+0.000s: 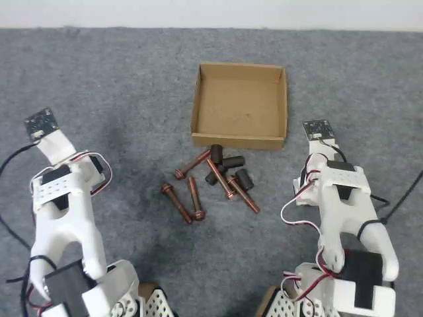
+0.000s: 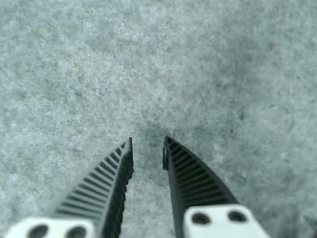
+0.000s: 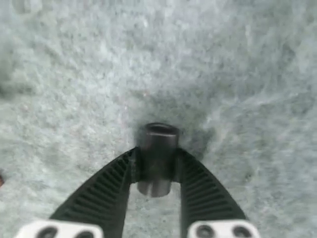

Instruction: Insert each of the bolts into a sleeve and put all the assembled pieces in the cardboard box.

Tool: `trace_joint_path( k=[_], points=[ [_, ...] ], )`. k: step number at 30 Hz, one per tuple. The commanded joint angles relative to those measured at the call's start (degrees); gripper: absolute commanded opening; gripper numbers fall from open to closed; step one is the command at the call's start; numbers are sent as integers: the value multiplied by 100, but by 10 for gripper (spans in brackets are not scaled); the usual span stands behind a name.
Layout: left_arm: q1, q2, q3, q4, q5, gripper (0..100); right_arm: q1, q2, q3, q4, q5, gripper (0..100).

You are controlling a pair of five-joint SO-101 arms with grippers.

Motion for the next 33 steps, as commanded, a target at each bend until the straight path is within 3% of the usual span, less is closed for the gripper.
trace_joint_path(
  k=[1,7,13,16,24,33],
  points=[
    [44,-88,-22,-132,-62,94,48,4,-273,31,105,22],
    [440,-105,-180,308,-35,94,84,-4,-255,13,70,6],
    [1582,-70,-1253,2646,369,94,101,-4,-255,4,62,6],
    [2435,-97,-1473,3323,404,94,101,-4,-255,4,62,6],
    [3578,-53,-910,2444,404,98,101,-4,-255,-4,62,6],
    [3675,-44,-251,1626,404,98,101,-4,-255,-4,79,6]
  ],
)
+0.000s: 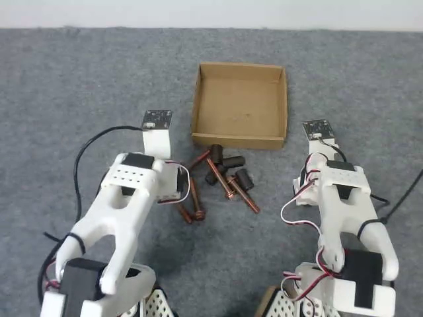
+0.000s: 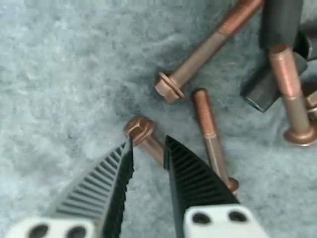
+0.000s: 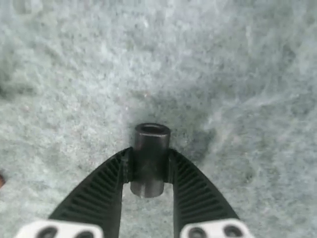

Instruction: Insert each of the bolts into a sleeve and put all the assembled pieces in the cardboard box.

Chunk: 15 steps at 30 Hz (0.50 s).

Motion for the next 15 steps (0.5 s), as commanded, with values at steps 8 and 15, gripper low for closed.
trace_joint_path(
  k=[8,15],
  points=[
    [18,229,-4,-281,70,99,101,-13,-246,-4,97,6],
    [0,1424,-910,396,0,99,101,-13,-246,-4,97,6]
  ],
)
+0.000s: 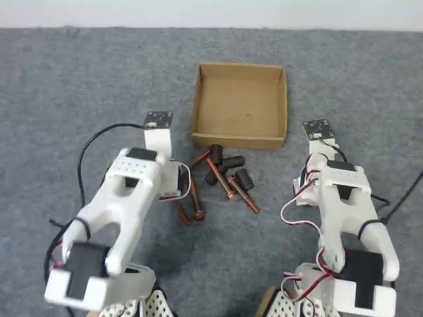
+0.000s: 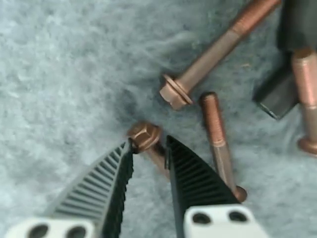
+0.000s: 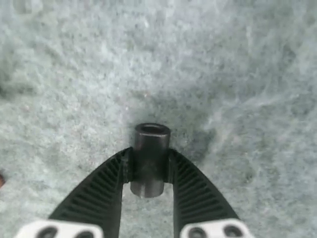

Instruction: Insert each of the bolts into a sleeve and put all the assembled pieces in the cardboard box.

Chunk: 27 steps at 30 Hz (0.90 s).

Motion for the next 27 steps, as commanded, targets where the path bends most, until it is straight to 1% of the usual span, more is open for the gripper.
trace_joint_path(
  k=[1,4,10,15,17,21,27],
  points=[
    [-35,448,-400,273,-149,99,101,-13,-246,-4,79,6],
    [-70,167,-224,141,-466,99,101,-13,-246,-4,79,6],
    [-70,-695,268,97,-466,99,101,-13,-246,-4,79,6],
    [-26,-747,356,325,-475,100,101,-13,-246,-4,79,6],
    [-53,-791,347,457,-527,118,101,-13,-246,-4,79,6],
    [-62,-1064,382,510,-870,161,101,-13,-246,-4,79,6],
    [-26,-1943,831,536,-888,184,101,-13,-246,-4,79,6]
  ],
)
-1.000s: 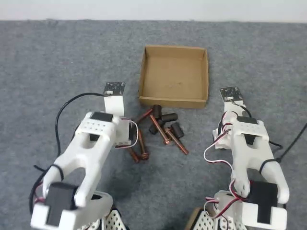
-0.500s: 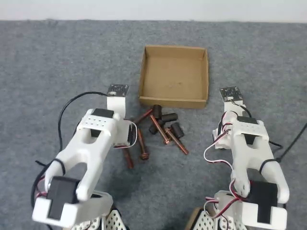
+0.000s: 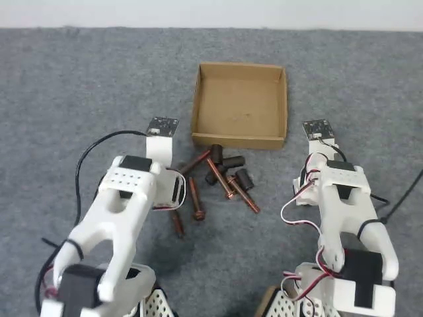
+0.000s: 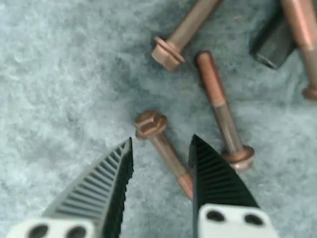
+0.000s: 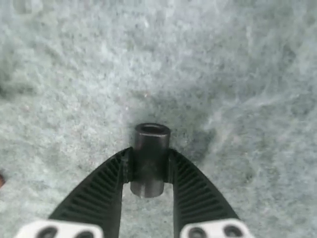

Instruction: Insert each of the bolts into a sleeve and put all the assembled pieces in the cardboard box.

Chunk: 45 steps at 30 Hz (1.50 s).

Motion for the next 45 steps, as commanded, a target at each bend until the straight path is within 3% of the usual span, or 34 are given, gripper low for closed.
trace_joint_path(
  k=[1,6,10,14,19,28,37,45],
  points=[
    [18,-598,198,26,-62,184,101,-13,-246,-4,79,6],
    [18,-132,330,0,-62,184,101,-13,-246,-4,79,6],
    [18,580,286,-598,-9,181,101,-13,-246,-4,79,6],
    [26,1055,-119,-457,185,172,101,-13,-246,-4,79,6],
    [26,1345,-514,-466,176,6,101,-13,-246,-4,79,6],
    [-18,-123,-541,-554,176,9,101,-13,-246,-4,79,6],
    [-229,-1802,1314,-2866,220,9,189,-136,-149,-13,79,6],
    [-862,-1943,1508,-3033,229,9,57,-1042,299,-224,35,6]
  ],
)
